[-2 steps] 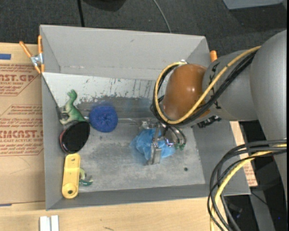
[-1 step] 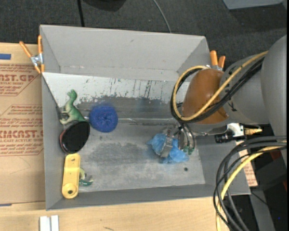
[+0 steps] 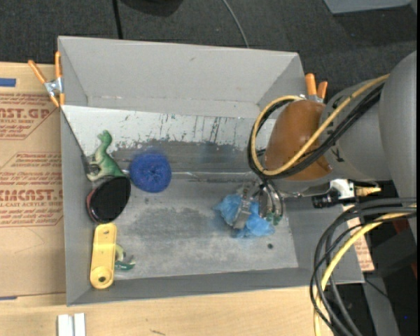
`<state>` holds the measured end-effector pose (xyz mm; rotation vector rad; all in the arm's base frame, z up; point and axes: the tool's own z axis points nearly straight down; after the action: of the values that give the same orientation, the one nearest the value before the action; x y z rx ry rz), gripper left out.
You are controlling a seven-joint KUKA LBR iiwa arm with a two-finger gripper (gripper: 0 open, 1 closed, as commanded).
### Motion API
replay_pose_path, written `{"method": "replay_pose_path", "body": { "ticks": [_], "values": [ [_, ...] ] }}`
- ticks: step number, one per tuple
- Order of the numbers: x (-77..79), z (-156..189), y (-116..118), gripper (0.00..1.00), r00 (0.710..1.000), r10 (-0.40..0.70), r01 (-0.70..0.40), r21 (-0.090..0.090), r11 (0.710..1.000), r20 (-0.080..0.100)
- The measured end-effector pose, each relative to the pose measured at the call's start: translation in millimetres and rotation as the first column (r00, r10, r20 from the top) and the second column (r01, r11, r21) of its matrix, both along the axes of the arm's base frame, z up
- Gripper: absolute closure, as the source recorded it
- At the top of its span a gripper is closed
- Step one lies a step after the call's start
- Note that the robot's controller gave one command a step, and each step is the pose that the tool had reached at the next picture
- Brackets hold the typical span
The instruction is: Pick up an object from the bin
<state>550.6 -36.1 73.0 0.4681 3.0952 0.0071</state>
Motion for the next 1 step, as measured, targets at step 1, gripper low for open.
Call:
{"method": "replay_pose_path", "body": {
  "ticks": [1],
  "values": [
    [15.7,84.3,14.2,1.0,1.0,-0.018,0.018,0.001,1.0,0.002]
  ]
}}
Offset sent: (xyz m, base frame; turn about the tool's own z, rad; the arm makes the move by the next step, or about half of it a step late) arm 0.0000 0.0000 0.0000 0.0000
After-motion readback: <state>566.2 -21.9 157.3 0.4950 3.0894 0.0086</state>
